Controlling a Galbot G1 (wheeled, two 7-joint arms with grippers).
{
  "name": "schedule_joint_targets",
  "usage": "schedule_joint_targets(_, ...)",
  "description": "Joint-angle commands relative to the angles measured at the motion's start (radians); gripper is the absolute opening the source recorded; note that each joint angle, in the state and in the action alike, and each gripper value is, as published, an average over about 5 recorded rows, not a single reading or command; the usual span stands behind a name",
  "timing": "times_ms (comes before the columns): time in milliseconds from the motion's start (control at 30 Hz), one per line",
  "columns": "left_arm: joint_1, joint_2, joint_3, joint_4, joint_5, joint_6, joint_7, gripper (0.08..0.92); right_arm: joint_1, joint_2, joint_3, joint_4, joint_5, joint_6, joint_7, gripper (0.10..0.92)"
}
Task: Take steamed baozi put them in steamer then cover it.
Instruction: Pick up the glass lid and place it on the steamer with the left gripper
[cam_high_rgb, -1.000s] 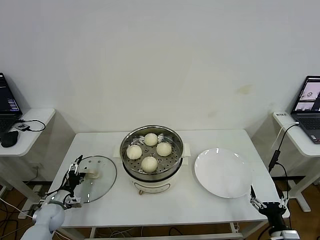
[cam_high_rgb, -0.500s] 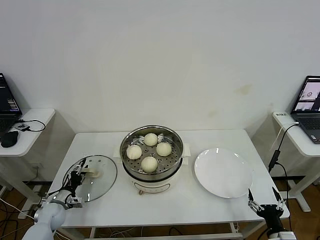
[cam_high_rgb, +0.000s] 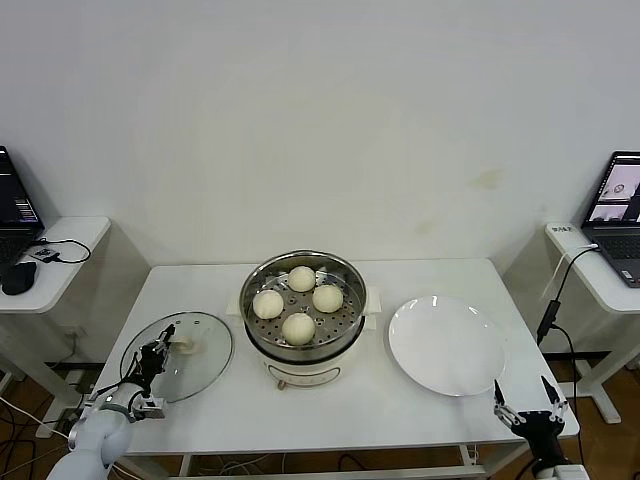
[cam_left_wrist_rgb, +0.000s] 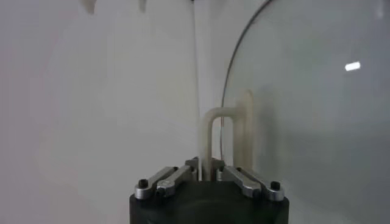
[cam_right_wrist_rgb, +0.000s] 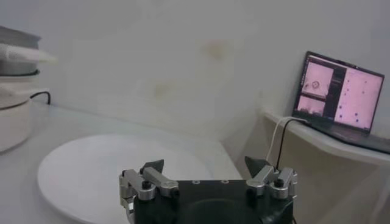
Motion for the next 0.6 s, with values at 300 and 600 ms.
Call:
schedule_joint_targets(300, 0.221, 0.065, -0.140, -0.395, -0.083, 0.161, 0.038, 0.143, 0.000, -0.023, -0.024, 0.002, -0.007, 0.001, -0.002, 0.823)
schedule_joint_targets(600, 0.351, 0.100, -0.246, -0.728, -0.162, 0.327, 0.225, 0.143, 0.015, -0.033, -0.055, -0.009, -0.010, 0.000, -0.004, 0.823)
